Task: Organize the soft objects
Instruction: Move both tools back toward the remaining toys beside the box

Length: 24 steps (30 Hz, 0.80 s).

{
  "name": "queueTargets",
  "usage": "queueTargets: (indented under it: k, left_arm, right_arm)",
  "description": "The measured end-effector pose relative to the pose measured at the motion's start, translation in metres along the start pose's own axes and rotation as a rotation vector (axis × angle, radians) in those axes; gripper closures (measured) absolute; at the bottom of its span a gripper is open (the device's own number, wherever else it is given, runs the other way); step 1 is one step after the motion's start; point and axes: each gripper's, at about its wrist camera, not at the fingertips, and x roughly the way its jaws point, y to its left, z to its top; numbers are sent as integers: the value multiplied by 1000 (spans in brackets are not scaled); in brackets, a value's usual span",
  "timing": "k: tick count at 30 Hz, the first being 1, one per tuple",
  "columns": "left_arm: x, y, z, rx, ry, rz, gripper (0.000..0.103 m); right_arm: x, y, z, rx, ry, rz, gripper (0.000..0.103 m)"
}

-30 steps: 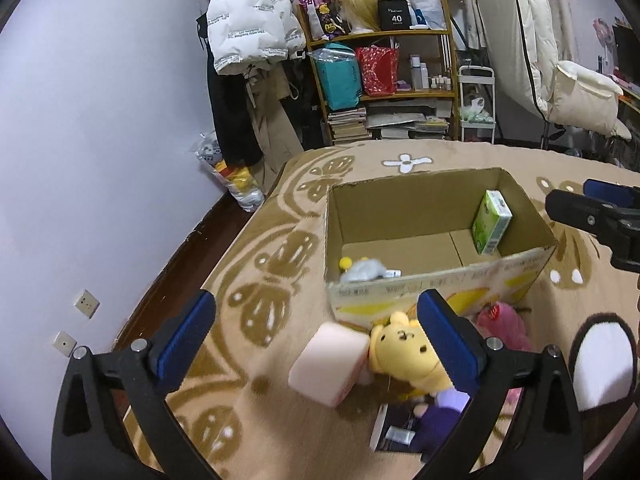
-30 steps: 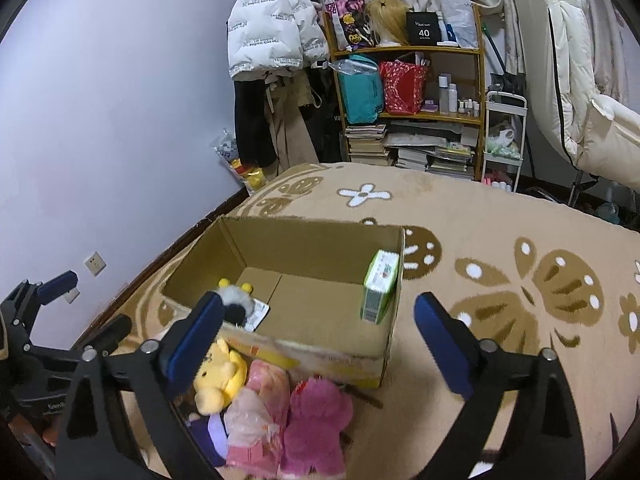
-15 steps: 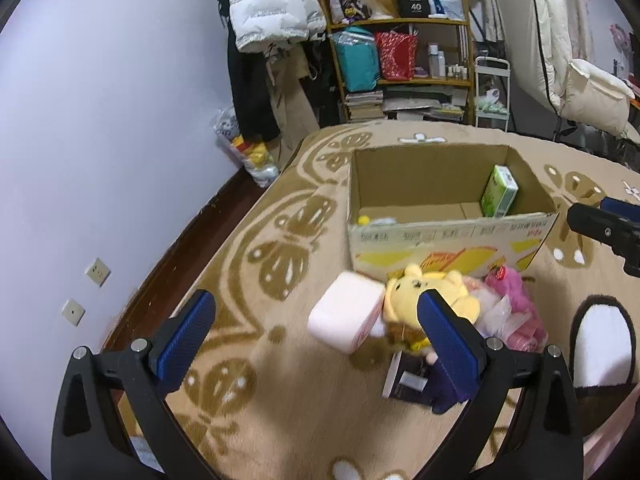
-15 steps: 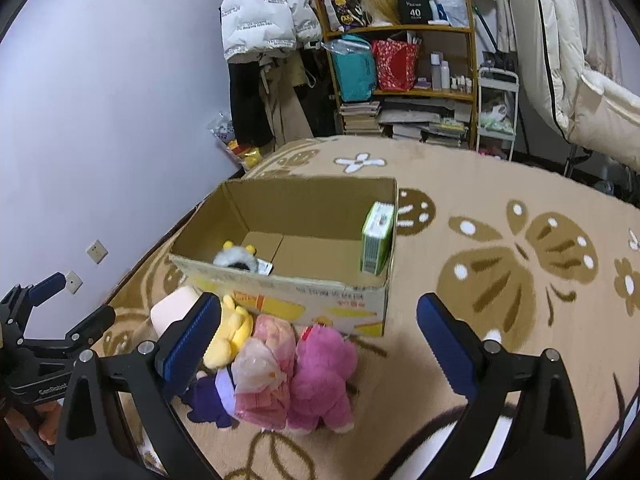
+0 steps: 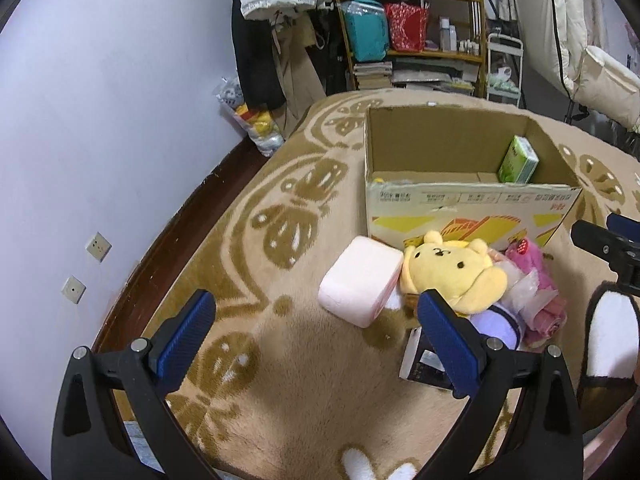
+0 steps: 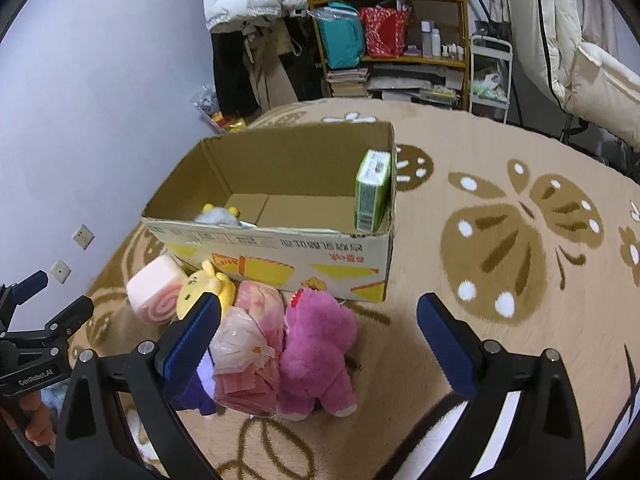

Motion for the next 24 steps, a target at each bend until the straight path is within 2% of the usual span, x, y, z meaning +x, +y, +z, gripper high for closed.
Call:
queueTargets:
  k: [7,24]
  left_arm:
    - [20,-4,-1,10,74,-11,3]
    - [75,-10,8,21,181,-29,3]
  right_arm:
    - [20,-7,-2,23,51,-24,1]
    - [74,-8,-4,17,172,-63,1]
